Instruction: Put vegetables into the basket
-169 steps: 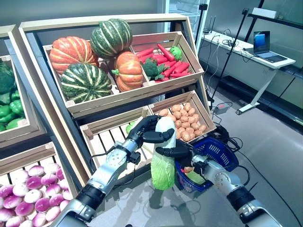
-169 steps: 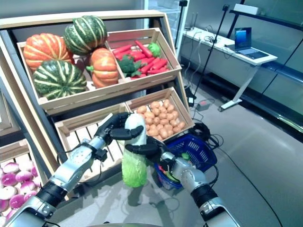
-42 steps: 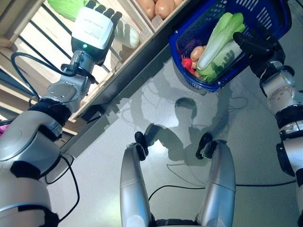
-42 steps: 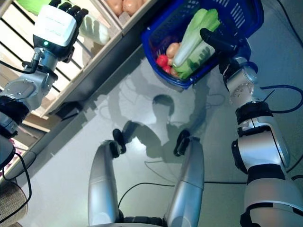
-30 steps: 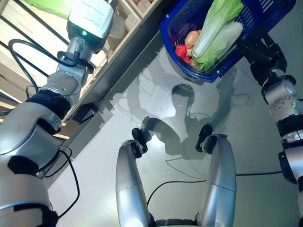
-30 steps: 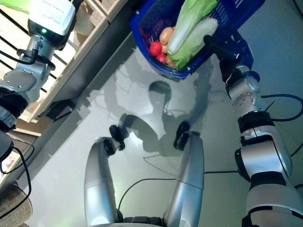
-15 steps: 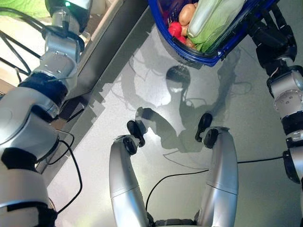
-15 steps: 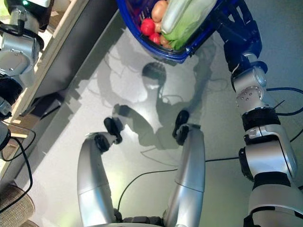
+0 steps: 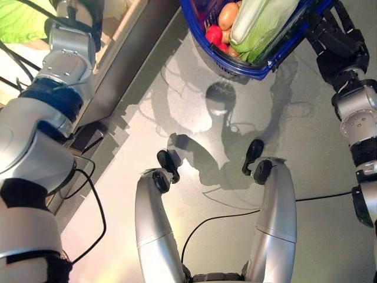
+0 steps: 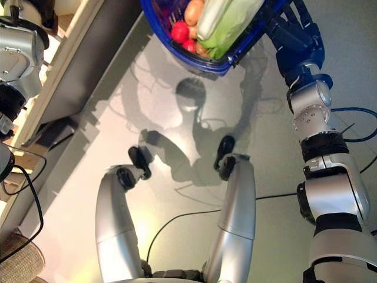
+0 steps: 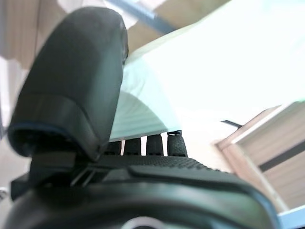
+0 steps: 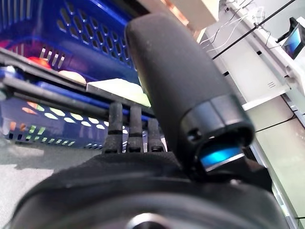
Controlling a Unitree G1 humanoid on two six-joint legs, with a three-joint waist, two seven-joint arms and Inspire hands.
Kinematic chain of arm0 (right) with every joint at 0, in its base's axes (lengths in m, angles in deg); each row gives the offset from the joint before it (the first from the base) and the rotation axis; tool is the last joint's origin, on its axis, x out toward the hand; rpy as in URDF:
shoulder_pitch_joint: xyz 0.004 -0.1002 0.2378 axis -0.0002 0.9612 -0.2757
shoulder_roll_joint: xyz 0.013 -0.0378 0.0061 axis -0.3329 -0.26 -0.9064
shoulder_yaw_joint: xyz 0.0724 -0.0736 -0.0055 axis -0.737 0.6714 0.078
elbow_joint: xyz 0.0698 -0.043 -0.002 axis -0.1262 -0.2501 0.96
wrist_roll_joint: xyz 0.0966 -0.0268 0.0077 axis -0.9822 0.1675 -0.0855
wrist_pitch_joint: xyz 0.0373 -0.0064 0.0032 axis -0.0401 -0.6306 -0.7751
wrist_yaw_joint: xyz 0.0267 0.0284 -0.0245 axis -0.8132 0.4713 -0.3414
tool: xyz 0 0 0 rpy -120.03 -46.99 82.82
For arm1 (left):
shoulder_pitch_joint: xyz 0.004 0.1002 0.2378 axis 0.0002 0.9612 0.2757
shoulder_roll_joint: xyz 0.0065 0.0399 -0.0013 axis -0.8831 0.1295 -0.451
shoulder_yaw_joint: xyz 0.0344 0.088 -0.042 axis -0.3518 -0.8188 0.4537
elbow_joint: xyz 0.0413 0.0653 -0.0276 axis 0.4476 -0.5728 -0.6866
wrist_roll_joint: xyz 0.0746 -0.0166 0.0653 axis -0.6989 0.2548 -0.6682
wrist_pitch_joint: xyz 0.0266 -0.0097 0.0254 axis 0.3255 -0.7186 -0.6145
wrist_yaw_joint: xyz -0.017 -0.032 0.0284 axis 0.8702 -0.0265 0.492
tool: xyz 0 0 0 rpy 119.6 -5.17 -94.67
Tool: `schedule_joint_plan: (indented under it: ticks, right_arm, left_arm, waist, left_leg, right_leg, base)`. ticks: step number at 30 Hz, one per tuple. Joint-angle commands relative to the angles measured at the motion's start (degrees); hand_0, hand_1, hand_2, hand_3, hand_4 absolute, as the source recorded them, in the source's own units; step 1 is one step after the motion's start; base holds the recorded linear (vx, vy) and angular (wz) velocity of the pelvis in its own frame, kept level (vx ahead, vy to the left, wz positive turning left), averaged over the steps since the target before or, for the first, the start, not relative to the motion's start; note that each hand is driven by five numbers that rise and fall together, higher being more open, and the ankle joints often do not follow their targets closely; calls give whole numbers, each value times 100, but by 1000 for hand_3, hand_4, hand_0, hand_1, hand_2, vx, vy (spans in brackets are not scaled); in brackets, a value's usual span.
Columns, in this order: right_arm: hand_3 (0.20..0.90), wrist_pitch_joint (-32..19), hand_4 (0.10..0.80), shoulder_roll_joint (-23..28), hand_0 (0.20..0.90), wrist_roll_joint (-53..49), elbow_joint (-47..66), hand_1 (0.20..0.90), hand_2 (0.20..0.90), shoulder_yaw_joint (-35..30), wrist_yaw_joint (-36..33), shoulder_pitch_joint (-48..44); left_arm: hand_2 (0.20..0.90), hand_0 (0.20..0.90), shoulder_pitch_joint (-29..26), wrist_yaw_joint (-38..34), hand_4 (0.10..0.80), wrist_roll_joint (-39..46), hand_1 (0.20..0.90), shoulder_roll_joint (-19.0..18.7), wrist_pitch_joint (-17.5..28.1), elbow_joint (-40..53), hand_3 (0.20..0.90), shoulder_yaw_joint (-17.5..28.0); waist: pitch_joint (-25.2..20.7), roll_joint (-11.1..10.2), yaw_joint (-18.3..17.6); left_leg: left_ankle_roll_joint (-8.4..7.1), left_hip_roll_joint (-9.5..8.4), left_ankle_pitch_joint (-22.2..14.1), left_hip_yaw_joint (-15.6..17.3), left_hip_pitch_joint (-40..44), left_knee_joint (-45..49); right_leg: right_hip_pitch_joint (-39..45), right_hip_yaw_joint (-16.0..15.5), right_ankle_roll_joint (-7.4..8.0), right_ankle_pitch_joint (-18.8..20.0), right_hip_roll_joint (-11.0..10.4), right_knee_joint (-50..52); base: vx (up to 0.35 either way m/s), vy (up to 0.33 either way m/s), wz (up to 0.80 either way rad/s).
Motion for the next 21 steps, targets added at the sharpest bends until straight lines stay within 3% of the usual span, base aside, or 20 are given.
schedule_joint_plan:
  ticks: [1, 7, 9, 14, 16, 18, 19, 21]
  right_arm:
    - [900, -318, 800, -23, 900, -92, 253, 900, 900, -392, 308, -59]
    - [900, -48, 800, -129, 900, 314, 339, 900, 900, -476, 429, 362]
    - [900, 93, 800, -195, 900, 504, 501, 900, 900, -513, 548, 683]
    - [900, 192, 800, -385, 900, 902, 972, 900, 900, -590, 546, 1312]
    - [900, 206, 800, -592, 900, 1313, 1257, 900, 900, -644, 386, 1802]
    - [900, 194, 800, -669, 900, 1474, 1369, 900, 900, -641, 375, 1939]
    - [900, 164, 800, -817, 900, 1786, 1634, 900, 900, -642, 350, 2236]
    - [900, 146, 800, -969, 900, 2282, 1864, 900, 900, -535, 368, 2427]
  left_arm:
    - [300, 300, -302, -578, 400, 206, 300, -490, -15, -464, 300, 367]
    - [300, 300, 181, -939, 400, 751, 300, -646, 383, -326, 300, 843]
    - [300, 300, 561, -1144, 400, 1317, 300, -812, 728, -181, 300, 1267]
    - [300, 300, 1313, -1249, 400, 1703, 300, -1041, 1405, 179, 300, 2087]
    - [300, 300, 1999, -1133, 400, 2024, 300, -1045, 1873, 474, 300, 2689]
    - [300, 300, 2213, -1093, 400, 2188, 300, -1013, 2047, 580, 300, 2864]
    - [300, 300, 2695, -927, 400, 2534, 300, -926, 2354, 891, 300, 3321]
    - [300, 300, 3177, -747, 400, 2927, 300, -781, 2640, 1123, 300, 3764]
  waist:
    - [-29, -237, -33]
    - [-29, -225, -11]
    - [-29, -256, 18]
    - [-39, -331, 36]
    - [-340, -378, 58]
    - [-423, -395, 74]
    - [-605, -436, 124]
    - [-792, -438, 169]
  left_leg:
    - [-260, 72, -311, 29, 554, -281]
    - [-316, 74, -179, 180, 1621, -751]
    - [-333, 99, -102, 220, 2224, -986]
    - [-307, 62, 34, 342, 3284, -1421]
    - [-276, -50, 129, 430, 3922, -1821]
    - [-262, -95, 160, 449, 4109, -1957]
    - [-226, -202, 227, 491, 4520, -2290]
    - [-231, -308, 309, 543, 4953, -2689]
  right_leg:
    - [751, 4, 397, 411, -153, -674]
    - [1782, -71, 357, 320, -27, -995]
    - [2376, -74, 308, 282, -9, -1164]
    - [3462, -203, 226, 275, 20, -1554]
    - [4149, -356, 193, 281, 26, -1941]
    - [4351, -422, 193, 286, 15, -2062]
    - [4803, -566, 189, 310, 22, -2392]
    - [5286, -745, 190, 337, 80, -2792]
  base:
    - [11, -39, 4]
    - [16, -10, 0]
    - [79, -54, -4]
    - [109, -57, 0]
    - [205, -80, 5]
    - [156, -63, 16]
    - [170, -75, 18]
    - [165, -72, 20]
